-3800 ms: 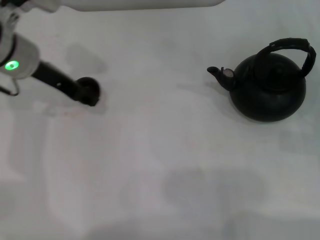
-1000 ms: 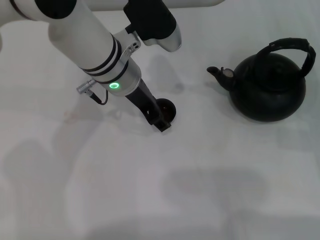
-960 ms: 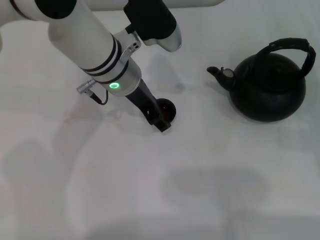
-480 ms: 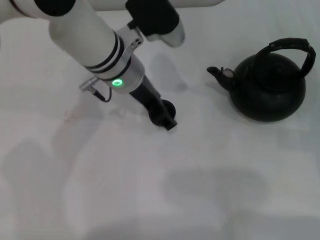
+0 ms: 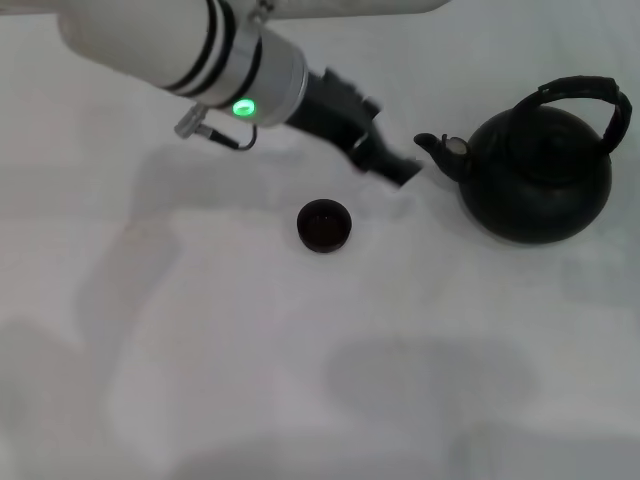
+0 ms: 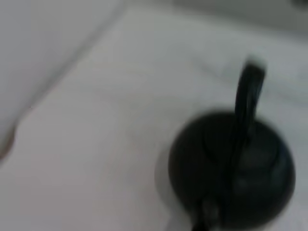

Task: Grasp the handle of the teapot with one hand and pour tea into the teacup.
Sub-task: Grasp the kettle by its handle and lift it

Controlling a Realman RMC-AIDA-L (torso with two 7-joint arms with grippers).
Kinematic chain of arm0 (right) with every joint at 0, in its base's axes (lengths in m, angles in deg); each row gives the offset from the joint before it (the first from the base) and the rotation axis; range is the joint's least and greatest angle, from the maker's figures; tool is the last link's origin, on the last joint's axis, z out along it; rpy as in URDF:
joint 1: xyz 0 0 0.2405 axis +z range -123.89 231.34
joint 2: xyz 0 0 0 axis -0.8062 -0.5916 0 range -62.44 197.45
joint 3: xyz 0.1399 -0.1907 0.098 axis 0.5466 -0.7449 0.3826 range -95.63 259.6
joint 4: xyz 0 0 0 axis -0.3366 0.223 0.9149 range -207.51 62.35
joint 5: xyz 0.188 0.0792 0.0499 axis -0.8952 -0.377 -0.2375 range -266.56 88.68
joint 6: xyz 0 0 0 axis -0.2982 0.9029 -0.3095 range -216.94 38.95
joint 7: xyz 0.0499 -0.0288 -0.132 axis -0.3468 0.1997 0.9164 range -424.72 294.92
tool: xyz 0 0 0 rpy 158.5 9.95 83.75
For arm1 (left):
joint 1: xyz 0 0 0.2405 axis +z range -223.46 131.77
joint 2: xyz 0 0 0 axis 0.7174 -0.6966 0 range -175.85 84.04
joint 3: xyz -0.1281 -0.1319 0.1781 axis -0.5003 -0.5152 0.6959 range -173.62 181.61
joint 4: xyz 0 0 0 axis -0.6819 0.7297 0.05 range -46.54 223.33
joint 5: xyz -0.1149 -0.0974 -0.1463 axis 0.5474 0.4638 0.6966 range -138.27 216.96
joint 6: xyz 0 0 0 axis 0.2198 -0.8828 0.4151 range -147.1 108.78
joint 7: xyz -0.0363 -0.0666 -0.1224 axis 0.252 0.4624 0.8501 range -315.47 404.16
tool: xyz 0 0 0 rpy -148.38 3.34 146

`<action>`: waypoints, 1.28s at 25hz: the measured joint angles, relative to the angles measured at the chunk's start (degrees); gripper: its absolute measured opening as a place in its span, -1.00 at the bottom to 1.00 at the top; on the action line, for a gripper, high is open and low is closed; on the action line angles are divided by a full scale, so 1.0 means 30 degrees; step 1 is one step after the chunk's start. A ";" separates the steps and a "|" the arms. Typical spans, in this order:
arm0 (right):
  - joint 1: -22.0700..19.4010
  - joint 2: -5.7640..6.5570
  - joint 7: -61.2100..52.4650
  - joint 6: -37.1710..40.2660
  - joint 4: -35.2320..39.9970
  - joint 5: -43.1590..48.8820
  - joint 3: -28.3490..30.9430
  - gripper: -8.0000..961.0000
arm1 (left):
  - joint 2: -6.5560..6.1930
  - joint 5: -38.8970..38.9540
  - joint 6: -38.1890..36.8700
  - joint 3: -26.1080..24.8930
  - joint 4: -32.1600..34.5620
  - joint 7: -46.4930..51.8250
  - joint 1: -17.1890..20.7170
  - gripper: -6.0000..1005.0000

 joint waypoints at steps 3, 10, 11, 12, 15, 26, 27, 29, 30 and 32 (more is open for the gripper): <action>-0.0011 0.0019 -0.0002 0.0001 0.0018 0.0014 0.0004 0.48 | -0.0001 0.2575 -0.1025 -0.1096 0.0592 -0.1843 0.1177 0.76; -0.0091 0.0025 -0.0003 0.0099 0.0025 0.0025 -0.0133 0.48 | -0.0021 1.2552 -0.3503 -0.3815 -0.0732 -0.9553 0.4321 0.76; -0.0096 0.0026 -0.0031 0.0113 0.0024 0.0024 -0.0133 0.48 | -0.0026 1.3967 -0.3665 -0.4011 -0.1187 -1.0829 0.4682 0.76; -0.0103 0.0026 -0.0080 0.0160 0.0012 0.0022 -0.0114 0.48 | -0.0025 1.5374 -0.3757 -0.4228 -0.1717 -1.2053 0.5036 0.76; -0.0137 0.0009 -0.0301 0.0677 -0.0041 -0.0005 0.0010 0.48 | -0.0030 1.8321 -0.3741 -0.4921 -0.3365 -1.4698 0.5591 0.76; -0.0010 -0.0035 -0.0619 0.1004 0.0022 -0.0093 0.0065 0.48 | -0.0039 2.6680 -0.3353 -0.7071 -0.9969 -2.5373 0.6309 0.76; -0.0010 -0.0034 -0.0619 0.1078 0.0031 -0.0096 0.0065 0.48 | -0.0033 2.7318 -0.3334 -0.7228 -1.0381 -2.6152 0.6309 0.76; -0.0024 -0.0035 -0.0619 0.1210 0.0038 -0.0102 0.0065 0.48 | 0.0005 2.8742 -0.3318 -0.7545 -1.1139 -2.7598 0.6317 0.76; -0.0046 -0.0035 -0.0619 0.1283 0.0037 -0.0109 0.0063 0.48 | 0.0028 2.9445 -0.3258 -0.7621 -1.1520 -2.8106 0.6322 0.76; -0.0124 -0.0029 -0.0618 0.1527 0.0037 -0.0144 0.0060 0.48 | 0.0072 3.1053 -0.2927 -0.7659 -1.2448 -2.9062 0.6326 0.75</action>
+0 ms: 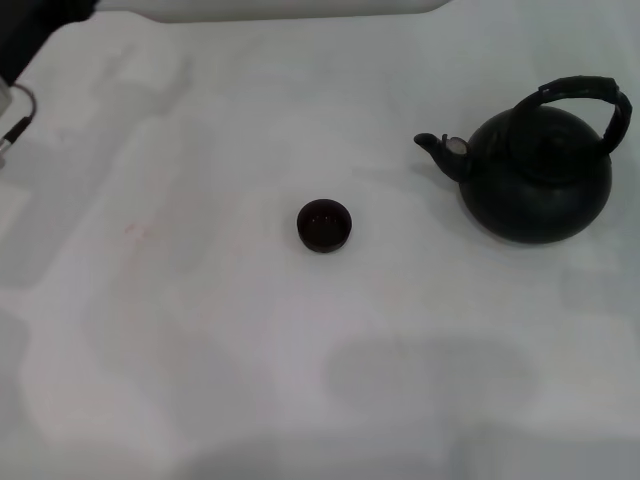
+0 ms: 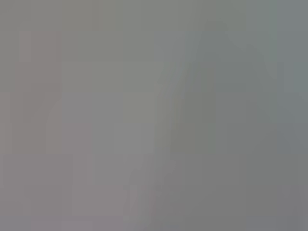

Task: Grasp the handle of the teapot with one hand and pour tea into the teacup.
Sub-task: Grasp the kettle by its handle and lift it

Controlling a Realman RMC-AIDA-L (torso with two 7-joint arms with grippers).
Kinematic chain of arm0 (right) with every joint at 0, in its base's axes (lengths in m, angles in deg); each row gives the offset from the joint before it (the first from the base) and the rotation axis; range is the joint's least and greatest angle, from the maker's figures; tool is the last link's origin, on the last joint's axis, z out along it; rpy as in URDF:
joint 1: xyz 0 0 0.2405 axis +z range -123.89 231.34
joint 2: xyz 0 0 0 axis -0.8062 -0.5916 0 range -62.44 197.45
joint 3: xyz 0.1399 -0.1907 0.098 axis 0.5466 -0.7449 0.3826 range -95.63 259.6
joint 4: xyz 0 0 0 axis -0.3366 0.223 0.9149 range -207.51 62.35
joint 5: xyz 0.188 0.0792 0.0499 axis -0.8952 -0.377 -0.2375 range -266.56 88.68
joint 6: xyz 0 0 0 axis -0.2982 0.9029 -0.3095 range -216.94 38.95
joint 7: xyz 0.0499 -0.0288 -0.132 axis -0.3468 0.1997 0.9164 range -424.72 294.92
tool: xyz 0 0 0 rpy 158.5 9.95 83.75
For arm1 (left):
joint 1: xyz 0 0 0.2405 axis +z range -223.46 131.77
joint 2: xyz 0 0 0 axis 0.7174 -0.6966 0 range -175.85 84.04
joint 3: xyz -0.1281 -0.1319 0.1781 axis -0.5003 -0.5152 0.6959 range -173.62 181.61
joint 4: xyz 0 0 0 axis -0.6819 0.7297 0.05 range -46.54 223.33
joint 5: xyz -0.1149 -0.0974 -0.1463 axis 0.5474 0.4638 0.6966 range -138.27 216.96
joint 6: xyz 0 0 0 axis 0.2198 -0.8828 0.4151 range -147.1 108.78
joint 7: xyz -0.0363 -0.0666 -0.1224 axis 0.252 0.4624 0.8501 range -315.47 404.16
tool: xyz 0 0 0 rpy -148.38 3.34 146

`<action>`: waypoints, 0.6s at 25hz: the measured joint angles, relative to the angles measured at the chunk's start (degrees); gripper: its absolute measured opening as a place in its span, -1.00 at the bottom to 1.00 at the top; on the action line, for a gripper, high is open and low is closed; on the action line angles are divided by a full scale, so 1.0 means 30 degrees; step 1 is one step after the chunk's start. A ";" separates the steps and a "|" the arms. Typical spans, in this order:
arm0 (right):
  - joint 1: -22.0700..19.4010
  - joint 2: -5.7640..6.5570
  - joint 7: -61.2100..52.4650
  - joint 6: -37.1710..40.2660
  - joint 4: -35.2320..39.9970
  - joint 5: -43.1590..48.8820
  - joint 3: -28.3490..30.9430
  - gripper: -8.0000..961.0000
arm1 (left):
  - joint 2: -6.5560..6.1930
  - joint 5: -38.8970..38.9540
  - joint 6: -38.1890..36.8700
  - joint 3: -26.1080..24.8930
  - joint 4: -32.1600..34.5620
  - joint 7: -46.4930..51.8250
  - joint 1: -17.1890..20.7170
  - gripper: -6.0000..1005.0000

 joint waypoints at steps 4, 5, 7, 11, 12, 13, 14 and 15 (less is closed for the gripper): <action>-0.0072 0.0040 -0.0148 0.0301 0.0014 -0.0022 -0.0009 0.48 | 0.0042 0.3347 0.1973 0.0113 -0.2514 -0.1662 -0.0155 0.75; -0.0094 0.0049 -0.0330 0.0412 0.0021 -0.0025 -0.0011 0.48 | 0.0048 0.3794 0.2548 0.0130 -0.3040 -0.2085 -0.0195 0.75; -0.0166 0.0076 -0.0627 0.0607 0.0090 -0.0022 -0.0085 0.48 | 0.0075 0.4158 0.3323 0.0134 -0.3730 -0.2635 -0.0226 0.75; -0.0430 0.0103 -0.0909 0.0855 0.0570 0.0167 -0.0541 0.48 | 0.0107 0.4330 0.3759 0.0086 -0.4545 -0.2853 -0.0143 0.75; -0.0492 0.0111 -0.1136 0.0863 0.0671 0.0179 -0.0651 0.48 | 0.0113 0.4433 0.3772 0.0061 -0.4774 -0.2863 -0.0139 0.75; -0.0604 0.0138 -0.1662 0.0849 0.0921 0.0185 -0.0904 0.48 | 0.0113 0.4673 0.3771 0.0027 -0.5105 -0.2871 -0.0140 0.75; -0.0750 0.0161 -0.2243 0.0800 0.1272 0.0191 -0.1368 0.48 | 0.0114 0.5040 0.3777 0.0034 -0.5407 -0.2879 -0.0142 0.75; -0.0948 0.0205 -0.2936 0.0702 0.1684 0.0185 -0.1971 0.48 | 0.0113 0.5363 0.3779 0.0054 -0.5619 -0.2889 -0.0118 0.75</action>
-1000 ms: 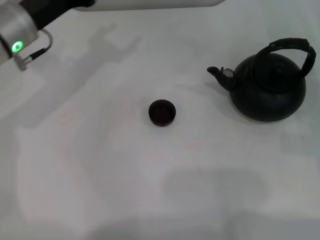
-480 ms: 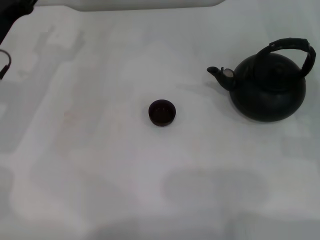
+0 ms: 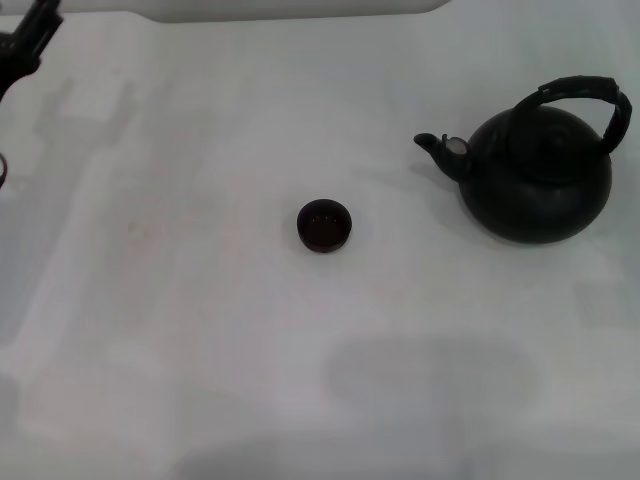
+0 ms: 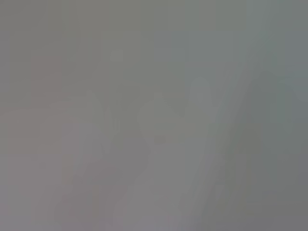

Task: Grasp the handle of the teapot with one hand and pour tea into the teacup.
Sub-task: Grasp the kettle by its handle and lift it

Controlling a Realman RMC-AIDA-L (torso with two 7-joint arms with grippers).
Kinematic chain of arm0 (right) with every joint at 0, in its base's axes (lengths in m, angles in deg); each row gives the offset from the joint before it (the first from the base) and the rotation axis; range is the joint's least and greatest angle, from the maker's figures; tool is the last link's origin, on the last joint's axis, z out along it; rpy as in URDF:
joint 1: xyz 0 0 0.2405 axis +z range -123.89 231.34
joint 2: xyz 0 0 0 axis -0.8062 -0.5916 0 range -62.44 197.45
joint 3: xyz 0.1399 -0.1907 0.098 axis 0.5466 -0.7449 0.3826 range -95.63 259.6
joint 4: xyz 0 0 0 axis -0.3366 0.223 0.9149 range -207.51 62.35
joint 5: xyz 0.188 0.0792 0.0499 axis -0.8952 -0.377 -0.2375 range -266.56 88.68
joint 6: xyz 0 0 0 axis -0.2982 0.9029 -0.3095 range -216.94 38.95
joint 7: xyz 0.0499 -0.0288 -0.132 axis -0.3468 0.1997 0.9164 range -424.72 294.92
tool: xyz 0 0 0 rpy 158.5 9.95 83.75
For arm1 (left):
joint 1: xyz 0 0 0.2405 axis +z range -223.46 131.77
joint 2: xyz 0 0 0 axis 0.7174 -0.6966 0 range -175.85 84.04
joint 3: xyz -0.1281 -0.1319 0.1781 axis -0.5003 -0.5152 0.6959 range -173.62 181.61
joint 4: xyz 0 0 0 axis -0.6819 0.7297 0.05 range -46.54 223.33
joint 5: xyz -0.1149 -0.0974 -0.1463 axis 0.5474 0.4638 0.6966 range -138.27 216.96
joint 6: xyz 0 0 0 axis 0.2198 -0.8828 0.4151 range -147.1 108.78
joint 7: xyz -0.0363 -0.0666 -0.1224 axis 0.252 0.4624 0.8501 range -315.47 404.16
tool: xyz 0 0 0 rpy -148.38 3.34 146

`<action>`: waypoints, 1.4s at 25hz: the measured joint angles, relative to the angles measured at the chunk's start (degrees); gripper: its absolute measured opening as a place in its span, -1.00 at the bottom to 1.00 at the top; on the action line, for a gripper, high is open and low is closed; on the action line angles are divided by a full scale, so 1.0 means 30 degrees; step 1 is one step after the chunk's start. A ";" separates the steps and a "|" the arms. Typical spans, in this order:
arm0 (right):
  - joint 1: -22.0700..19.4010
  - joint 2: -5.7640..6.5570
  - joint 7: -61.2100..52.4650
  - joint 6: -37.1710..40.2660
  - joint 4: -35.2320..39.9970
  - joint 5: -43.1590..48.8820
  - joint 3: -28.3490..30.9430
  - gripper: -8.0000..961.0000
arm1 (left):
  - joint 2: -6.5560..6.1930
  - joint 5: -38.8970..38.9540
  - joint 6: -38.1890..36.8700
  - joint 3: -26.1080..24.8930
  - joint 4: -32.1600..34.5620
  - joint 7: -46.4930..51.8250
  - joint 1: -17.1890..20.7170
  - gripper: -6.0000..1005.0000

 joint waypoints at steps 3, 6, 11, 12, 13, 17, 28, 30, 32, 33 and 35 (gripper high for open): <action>-0.0828 0.0339 -0.2575 -0.0175 0.1857 0.0012 -0.3002 0.48 | -0.0002 0.0607 0.0033 0.0078 -0.0383 -0.0038 0.0176 0.75; -0.1544 0.1097 -0.5167 -0.0567 0.3414 0.0021 -0.6270 0.48 | -0.0012 0.0620 0.0047 0.0077 -0.0470 -0.0058 0.0327 0.75; -0.1710 0.2366 -0.6737 -0.0537 0.3444 0.0154 -1.0565 0.48 | -0.0030 0.0615 0.0031 0.0065 -0.0484 -0.0067 0.0378 0.75; -0.1788 0.2396 -0.6737 -0.0405 0.3416 0.0181 -1.0876 0.48 | -0.0024 0.0615 0.0034 0.0063 -0.0487 -0.0069 0.0374 0.75; -0.1899 0.2377 -0.6705 -0.0308 0.3378 0.0228 -1.1099 0.48 | -0.0019 0.0616 0.0036 0.0058 -0.0490 -0.0070 0.0357 0.75; -0.2216 0.1961 -0.6553 -0.0615 0.3368 0.0252 -1.1087 0.48 | -0.0010 0.0597 -0.0054 0.0060 -0.0525 -0.0076 0.0237 0.75; -0.1365 0.1367 -0.6743 -0.2158 0.3506 0.1970 -1.1251 0.48 | -0.0007 0.0650 0.0026 0.0063 -0.0725 0.0042 0.0305 0.75; -0.1328 0.1321 -0.6733 -0.2292 0.3500 0.2390 -1.1229 0.48 | -0.0007 0.0657 0.0030 0.0063 -0.0783 0.0049 0.0318 0.75; -0.1345 0.1188 -0.6652 -0.2614 0.3515 0.2410 -1.1144 0.48 | -0.0007 0.0664 0.0036 0.0062 -0.0824 0.0062 0.0316 0.75; -0.1338 0.1118 -0.6620 -0.2760 0.3525 0.2410 -1.1116 0.48 | -0.0007 0.0668 0.0037 0.0063 -0.0847 0.0064 0.0300 0.75; -0.1268 0.1070 -0.6598 -0.2932 0.3531 0.2412 -1.1115 0.48 | -0.0007 0.0673 0.0041 0.0063 -0.0900 0.0066 0.0248 0.75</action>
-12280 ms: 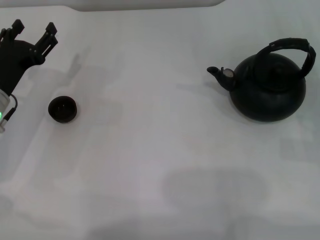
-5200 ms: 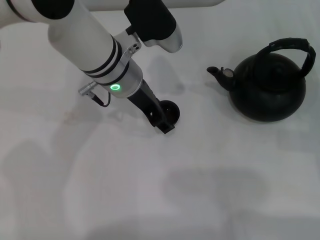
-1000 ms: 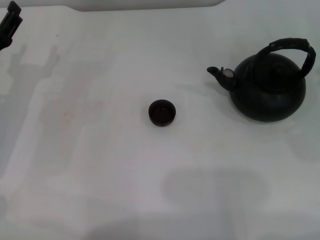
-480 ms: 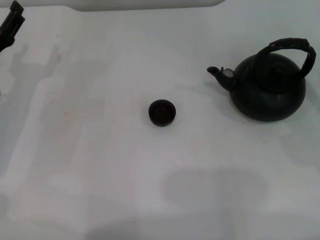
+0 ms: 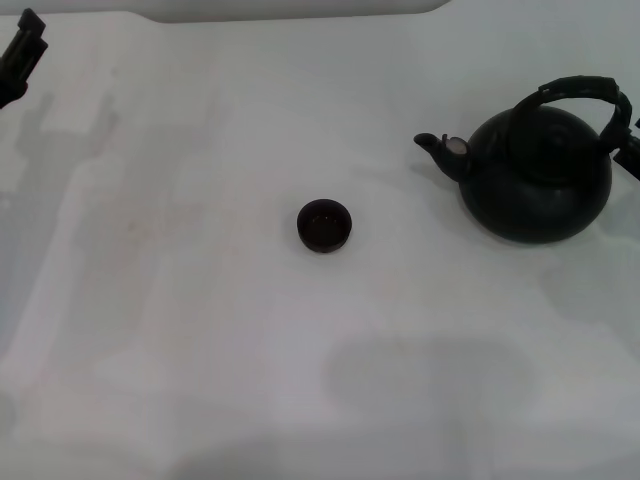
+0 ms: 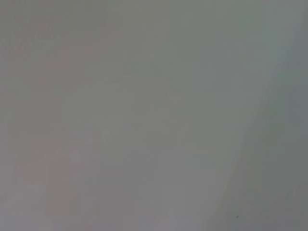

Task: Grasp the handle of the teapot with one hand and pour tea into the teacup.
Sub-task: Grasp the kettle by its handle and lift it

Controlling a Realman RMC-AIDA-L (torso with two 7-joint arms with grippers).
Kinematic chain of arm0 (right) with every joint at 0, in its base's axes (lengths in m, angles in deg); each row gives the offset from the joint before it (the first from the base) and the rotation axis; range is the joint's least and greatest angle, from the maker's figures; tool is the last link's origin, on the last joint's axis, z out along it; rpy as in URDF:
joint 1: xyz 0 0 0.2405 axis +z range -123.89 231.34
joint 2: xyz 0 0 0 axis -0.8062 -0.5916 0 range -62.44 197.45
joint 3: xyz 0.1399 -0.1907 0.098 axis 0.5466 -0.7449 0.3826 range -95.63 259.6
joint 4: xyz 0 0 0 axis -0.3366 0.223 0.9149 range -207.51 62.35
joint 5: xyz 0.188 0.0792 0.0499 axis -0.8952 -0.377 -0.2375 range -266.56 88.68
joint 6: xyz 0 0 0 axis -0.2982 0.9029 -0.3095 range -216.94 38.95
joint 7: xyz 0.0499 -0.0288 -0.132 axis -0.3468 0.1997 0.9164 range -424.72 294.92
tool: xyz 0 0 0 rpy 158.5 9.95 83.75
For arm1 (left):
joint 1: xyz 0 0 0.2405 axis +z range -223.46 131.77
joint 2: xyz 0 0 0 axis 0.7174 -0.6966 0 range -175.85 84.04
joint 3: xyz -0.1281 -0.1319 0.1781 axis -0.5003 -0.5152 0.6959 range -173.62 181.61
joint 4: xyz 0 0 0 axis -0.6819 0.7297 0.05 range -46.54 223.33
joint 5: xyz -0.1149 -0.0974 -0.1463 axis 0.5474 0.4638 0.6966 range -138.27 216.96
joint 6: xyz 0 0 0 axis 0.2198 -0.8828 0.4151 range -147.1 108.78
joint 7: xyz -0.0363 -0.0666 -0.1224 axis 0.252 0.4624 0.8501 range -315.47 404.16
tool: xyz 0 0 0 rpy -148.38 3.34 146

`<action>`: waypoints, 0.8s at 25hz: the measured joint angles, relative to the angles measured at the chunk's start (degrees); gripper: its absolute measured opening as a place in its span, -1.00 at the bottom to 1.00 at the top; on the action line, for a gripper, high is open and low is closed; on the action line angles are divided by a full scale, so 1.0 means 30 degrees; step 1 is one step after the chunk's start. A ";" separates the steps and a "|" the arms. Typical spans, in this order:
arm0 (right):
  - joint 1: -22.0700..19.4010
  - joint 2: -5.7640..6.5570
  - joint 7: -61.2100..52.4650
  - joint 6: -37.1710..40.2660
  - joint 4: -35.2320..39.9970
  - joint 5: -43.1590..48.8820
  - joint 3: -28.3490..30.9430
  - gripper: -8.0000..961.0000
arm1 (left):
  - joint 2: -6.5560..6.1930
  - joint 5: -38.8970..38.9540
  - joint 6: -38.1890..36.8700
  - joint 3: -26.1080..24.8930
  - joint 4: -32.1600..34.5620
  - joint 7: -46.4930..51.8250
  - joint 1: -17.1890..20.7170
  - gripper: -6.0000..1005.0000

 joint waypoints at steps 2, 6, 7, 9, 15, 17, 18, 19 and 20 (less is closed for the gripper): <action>0.0128 -0.0064 0.0014 -0.0250 0.0004 0.0024 -0.0005 0.48 | 0.0000 0.0000 0.0002 0.0000 -0.0047 0.0001 -0.0058 0.75; 0.0456 -0.0307 0.0039 -0.1508 0.0172 0.0019 0.0041 0.48 | -0.0001 0.0001 0.0003 -0.0001 -0.0051 0.0008 -0.0066 0.75; 0.0510 -0.0365 0.0041 -0.1790 0.0225 0.0016 0.0044 0.48 | 0.0000 0.0001 0.0003 -0.0001 -0.0051 0.0008 -0.0069 0.75; 0.0539 -0.0453 0.0063 -0.2025 0.0242 -0.0020 0.0050 0.48 | 0.0000 0.0000 0.0002 0.0000 -0.0051 0.0011 -0.0069 0.75; 0.0374 -0.0485 0.0105 -0.1986 0.0287 -0.0127 0.0230 0.25 | 0.0014 0.0000 0.0004 0.0001 -0.0079 0.0052 0.0045 0.75; 0.0325 -0.0507 0.0175 -0.1944 0.0289 -0.0132 0.0381 0.06 | 0.0020 0.0000 0.0004 -0.0001 -0.0080 0.0066 0.0061 0.75; 0.0308 -0.0519 0.0255 -0.1927 0.0292 -0.0133 0.0431 -0.04 | 0.0022 0.0000 0.0004 0.0000 -0.0080 0.0072 0.0064 0.75; 0.0307 -0.0533 0.0317 -0.1920 0.0292 -0.0129 0.0443 -0.14 | 0.0024 -0.0002 0.0003 0.0000 -0.0080 0.0075 0.0063 0.75; 0.0310 -0.0552 0.0375 -0.1917 0.0292 -0.0114 0.0451 -0.23 | 0.0026 -0.0001 0.0003 0.0000 -0.0080 0.0076 0.0058 0.75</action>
